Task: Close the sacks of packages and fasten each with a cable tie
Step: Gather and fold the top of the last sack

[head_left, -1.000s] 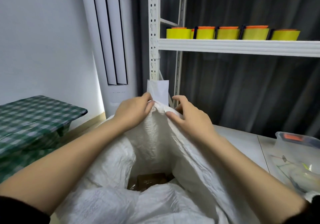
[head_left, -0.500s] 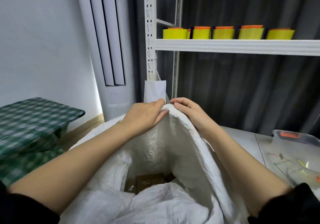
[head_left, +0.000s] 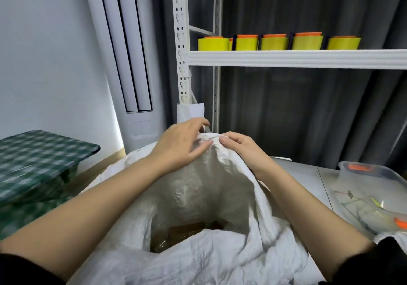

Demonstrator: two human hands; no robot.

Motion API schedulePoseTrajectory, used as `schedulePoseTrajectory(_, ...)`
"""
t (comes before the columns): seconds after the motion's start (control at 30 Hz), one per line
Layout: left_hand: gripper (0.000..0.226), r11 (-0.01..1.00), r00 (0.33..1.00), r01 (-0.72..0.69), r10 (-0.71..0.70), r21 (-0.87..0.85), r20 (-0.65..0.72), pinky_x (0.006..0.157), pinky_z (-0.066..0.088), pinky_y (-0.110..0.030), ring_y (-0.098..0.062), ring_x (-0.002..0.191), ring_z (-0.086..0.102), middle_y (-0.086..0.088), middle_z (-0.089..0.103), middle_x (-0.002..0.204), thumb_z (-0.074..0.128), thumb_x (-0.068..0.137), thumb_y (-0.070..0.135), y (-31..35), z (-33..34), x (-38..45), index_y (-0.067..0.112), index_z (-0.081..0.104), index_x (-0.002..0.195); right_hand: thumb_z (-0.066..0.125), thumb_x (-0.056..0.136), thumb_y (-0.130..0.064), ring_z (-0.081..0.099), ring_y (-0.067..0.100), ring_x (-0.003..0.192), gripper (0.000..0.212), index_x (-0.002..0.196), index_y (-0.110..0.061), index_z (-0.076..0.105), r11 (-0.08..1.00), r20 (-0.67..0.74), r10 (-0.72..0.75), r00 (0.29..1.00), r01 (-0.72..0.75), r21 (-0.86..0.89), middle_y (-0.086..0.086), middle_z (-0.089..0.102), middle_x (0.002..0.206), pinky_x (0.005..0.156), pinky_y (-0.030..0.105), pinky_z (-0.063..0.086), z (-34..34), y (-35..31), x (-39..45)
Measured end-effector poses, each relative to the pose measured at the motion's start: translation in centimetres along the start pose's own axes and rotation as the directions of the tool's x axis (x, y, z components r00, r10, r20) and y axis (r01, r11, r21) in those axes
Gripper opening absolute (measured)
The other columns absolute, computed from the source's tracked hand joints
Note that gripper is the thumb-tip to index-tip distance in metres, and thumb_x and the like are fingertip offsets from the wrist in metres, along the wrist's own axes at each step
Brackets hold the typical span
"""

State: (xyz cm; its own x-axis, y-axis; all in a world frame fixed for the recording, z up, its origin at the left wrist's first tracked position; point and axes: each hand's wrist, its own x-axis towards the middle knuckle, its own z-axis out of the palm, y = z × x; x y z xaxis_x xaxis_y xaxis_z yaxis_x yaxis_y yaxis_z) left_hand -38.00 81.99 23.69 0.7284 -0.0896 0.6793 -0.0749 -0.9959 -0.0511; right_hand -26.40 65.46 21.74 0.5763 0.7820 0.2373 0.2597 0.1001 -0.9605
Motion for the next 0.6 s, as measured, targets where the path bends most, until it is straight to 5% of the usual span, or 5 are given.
schedulePoseTrajectory(0.1, 0.041, 0.993, 0.997, -0.072, 0.072, 0.088, 0.004, 0.057, 0.045, -0.033, -0.023, 0.074, 0.062, 0.000, 0.065, 0.097, 0.035, 0.091, 0.048, 0.7, 0.9, 0.1, 0.015, 0.053, 0.108, 0.056, 0.096, -0.025, 0.064, 0.014, 0.094, 0.018, 0.109, -0.017, 0.067, 0.998, 0.010, 0.012, 1.000, -0.012, 0.060, 0.003, 0.070, 0.101, 0.087, 0.030, 0.049, 0.5, -0.2, 0.2)
schedulePoseTrajectory(0.17, 0.035, 0.997, 1.000, 0.018, -0.019, 0.075, 0.003, 0.054, 0.043, -0.034, -0.028, 0.070, 0.062, 0.000, 0.066, 0.092, 0.035, 0.095, 0.046, 0.5, 1.0, 0.2, 0.016, 0.050, 0.102, 0.057, 0.093, -0.039, 0.062, 0.008, 0.096, 0.029, 0.120, -0.029, 0.056, 0.974, -0.096, -0.029, 0.995, 0.006, -0.225, -0.007, 0.066, 0.105, 0.089, 0.032, 0.047, 0.8, -0.8, -0.6)
schedulePoseTrajectory(0.33, 0.016, 0.963, 0.956, 0.269, -0.263, -0.026, 0.133, 0.061, 0.036, -0.034, -0.025, 0.072, 0.056, 0.003, 0.060, 0.077, 0.042, 0.098, 0.038, 0.0, 1.1, 1.1, 0.022, 0.045, 0.098, 0.047, 0.094, -0.048, 0.055, 0.011, 0.090, 0.032, 0.122, -0.032, 0.042, 0.502, -0.221, -0.287, 0.932, -0.050, -0.864, -0.017, 0.051, 0.108, 0.071, 0.032, 0.041, 2.2, -0.9, -4.6)
schedulePoseTrajectory(0.47, 0.013, 0.827, 0.852, 0.480, -0.360, -0.292, 0.379, 0.081, 0.046, -0.041, -0.023, 0.089, 0.060, -0.001, 0.065, 0.091, 0.045, 0.097, 0.037, -1.1, 1.4, 1.6, 0.029, 0.052, 0.088, 0.052, 0.097, -0.028, 0.059, 0.004, 0.079, 0.013, 0.092, -0.022, 0.063, 0.795, -0.272, -0.286, 0.919, 0.069, -0.602, -0.013, 0.065, 0.085, 0.069, 0.027, 0.046, 0.9, 0.6, -3.4)
schedulePoseTrajectory(0.6, 0.021, 0.928, 0.956, 0.248, -0.188, -0.277, 0.224, 0.086, 0.043, -0.031, -0.011, 0.099, 0.056, 0.010, 0.059, 0.106, 0.045, 0.096, 0.039, 0.3, 0.9, 1.3, 0.025, 0.053, 0.108, 0.053, 0.097, -0.019, 0.058, 0.002, 0.069, 0.020, 0.093, -0.010, 0.070, 1.000, -0.263, -0.003, 0.965, -0.004, -0.027, -0.002, 0.067, 0.079, 0.061, 0.015, 0.046, -0.2, -0.1, -2.4)
